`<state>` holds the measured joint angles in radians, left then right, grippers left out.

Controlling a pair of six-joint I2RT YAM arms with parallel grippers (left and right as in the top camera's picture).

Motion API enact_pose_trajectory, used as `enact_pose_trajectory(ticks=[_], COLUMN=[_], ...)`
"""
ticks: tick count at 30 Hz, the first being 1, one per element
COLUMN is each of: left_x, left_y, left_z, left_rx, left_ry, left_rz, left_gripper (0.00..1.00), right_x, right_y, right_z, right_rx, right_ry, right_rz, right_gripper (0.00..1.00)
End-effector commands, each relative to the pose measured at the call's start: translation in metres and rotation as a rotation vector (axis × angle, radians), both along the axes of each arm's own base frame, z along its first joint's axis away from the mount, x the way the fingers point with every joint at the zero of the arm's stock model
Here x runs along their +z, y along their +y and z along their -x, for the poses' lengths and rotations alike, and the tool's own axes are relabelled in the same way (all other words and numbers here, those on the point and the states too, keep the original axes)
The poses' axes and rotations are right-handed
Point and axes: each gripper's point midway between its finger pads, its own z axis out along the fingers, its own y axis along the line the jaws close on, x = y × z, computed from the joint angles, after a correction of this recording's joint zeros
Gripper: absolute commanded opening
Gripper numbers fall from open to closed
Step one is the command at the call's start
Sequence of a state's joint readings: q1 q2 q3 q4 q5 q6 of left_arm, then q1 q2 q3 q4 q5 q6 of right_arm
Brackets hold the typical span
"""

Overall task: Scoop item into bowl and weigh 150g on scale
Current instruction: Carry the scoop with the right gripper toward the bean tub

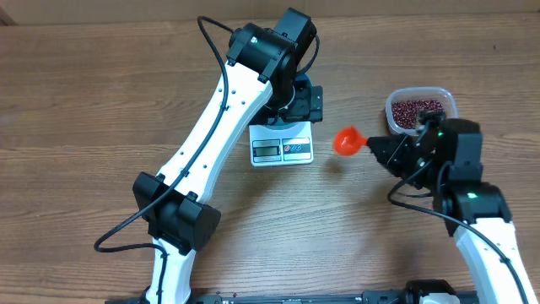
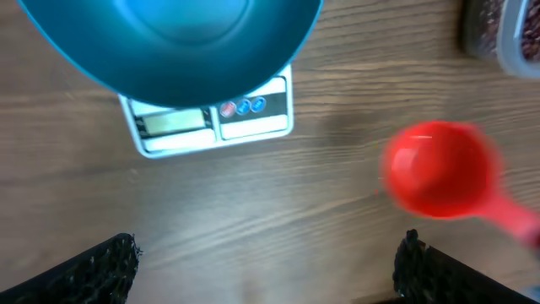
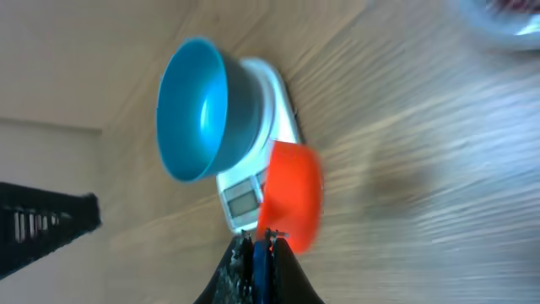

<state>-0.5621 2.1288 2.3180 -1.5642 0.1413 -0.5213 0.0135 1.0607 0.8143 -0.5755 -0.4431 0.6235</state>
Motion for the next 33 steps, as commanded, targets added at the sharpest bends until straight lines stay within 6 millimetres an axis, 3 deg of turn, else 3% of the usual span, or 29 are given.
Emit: enact_pose_trajectory(ticks=[1, 7, 10, 11, 14, 15, 20, 25, 33], left_x=[0.005, 0.005, 0.005, 0.005, 0.006, 0.007, 0.008, 0.01, 0.012], left_y=[0.013, 0.021, 0.021, 0.021, 0.019, 0.019, 0.022, 0.033, 0.015], left_z=[-0.01, -0.016, -0.017, -0.017, -0.022, -0.024, -0.031, -0.039, -0.032], left_rx=[-0.083, -0.147, -0.15, -0.15, -0.147, -0.144, -0.133, -0.128, -0.302], left_ry=[-0.083, -0.125, -0.128, -0.131, -0.15, -0.16, -0.195, -0.243, -0.276], left_rz=[-0.082, -0.141, -0.14, -0.139, -0.134, -0.136, -0.164, -0.247, -0.259], left_gripper=[1.0, 0.95, 0.8, 0.71, 0.11, 0.04, 0.05, 0.04, 0.05], right_x=[0.033, 0.042, 0.047, 0.051, 0.069, 0.077, 0.105, 0.106, 0.105], right_y=[-0.023, -0.049, -0.058, -0.06, -0.061, -0.061, -0.064, -0.064, -0.064], right_z=[-0.005, 0.008, 0.016, 0.018, 0.027, 0.029, 0.039, 0.04, 0.041], right_rx=[-0.039, -0.056, -0.061, -0.061, -0.055, -0.053, -0.052, -0.051, -0.052], right_ry=[-0.1, -0.062, -0.033, -0.029, -0.023, -0.028, -0.052, -0.048, -0.041], right_rz=[0.176, 0.369, 0.433, 0.45, 0.459, 0.462, 0.491, 0.491, 0.488], right_gripper=[0.04, 0.04, 0.04, 0.04, 0.04, 0.04, 0.04, 0.04, 0.04])
